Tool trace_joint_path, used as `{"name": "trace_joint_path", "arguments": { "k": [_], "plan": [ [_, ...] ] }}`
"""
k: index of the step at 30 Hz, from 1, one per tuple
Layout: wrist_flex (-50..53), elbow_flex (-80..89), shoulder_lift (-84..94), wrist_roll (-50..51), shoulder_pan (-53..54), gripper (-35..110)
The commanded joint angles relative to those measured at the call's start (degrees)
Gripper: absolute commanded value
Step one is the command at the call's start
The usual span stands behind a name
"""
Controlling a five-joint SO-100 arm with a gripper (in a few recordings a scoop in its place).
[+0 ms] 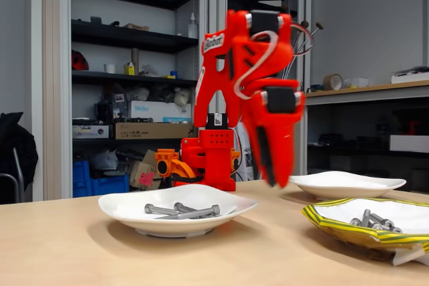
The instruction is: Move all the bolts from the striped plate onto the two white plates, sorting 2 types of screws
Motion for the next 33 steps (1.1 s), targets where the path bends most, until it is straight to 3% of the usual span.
{"name": "trace_joint_path", "arguments": {
  "k": [1, 9, 23, 33],
  "plan": [
    [-1.4, -4.3, 1.2, 2.1, -5.6, 11],
    [-9.3, -5.9, -6.0, 4.4, -10.9, 10],
    [-9.4, -23.4, -23.9, 3.9, -14.4, 9],
    [-9.5, -25.0, -27.2, 3.0, -14.3, 9]
  ]
}}
